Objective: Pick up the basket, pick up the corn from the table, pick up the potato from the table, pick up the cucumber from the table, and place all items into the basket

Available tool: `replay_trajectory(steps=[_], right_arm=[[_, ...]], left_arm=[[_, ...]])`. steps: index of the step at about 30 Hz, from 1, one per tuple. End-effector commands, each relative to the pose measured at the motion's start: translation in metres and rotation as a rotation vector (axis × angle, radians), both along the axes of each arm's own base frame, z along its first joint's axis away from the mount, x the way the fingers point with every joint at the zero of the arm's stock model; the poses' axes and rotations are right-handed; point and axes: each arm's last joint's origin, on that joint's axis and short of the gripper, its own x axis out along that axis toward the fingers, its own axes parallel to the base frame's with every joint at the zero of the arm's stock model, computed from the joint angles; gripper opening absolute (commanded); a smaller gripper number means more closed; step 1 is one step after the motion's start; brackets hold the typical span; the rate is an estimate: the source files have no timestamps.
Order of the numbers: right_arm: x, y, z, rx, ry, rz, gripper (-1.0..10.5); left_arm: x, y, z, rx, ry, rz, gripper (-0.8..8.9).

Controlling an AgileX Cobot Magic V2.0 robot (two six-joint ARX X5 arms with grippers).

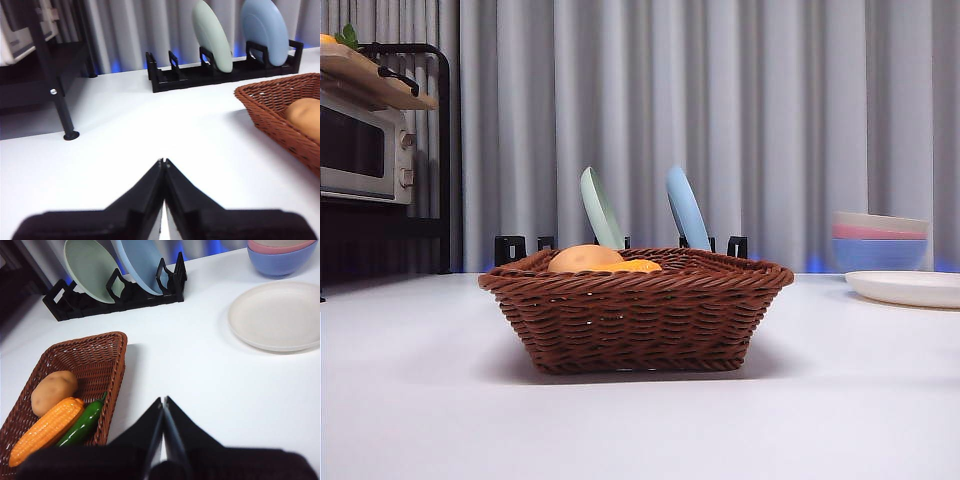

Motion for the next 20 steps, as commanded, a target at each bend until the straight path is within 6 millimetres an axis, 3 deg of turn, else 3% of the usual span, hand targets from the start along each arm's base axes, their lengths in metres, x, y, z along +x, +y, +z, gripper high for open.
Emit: replay_trajectory(steps=[1, 7, 20], right_arm=[[0.0, 0.0, 0.001, 0.009, -0.005, -0.004, 0.0], [0.0, 0.0, 0.001, 0.009, -0.006, -0.004, 0.0], [0.0, 0.0, 0.001, 0.009, -0.006, -0.004, 0.0]], left_arm=[[0.001, 0.001, -0.006, 0.014, 0.005, 0.011, -0.01], [0.002, 0.002, -0.022, 0.02, 0.091, 0.019, -0.01], [0.002, 0.003, -0.021, 0.02, 0.086, 0.023, -0.01]])
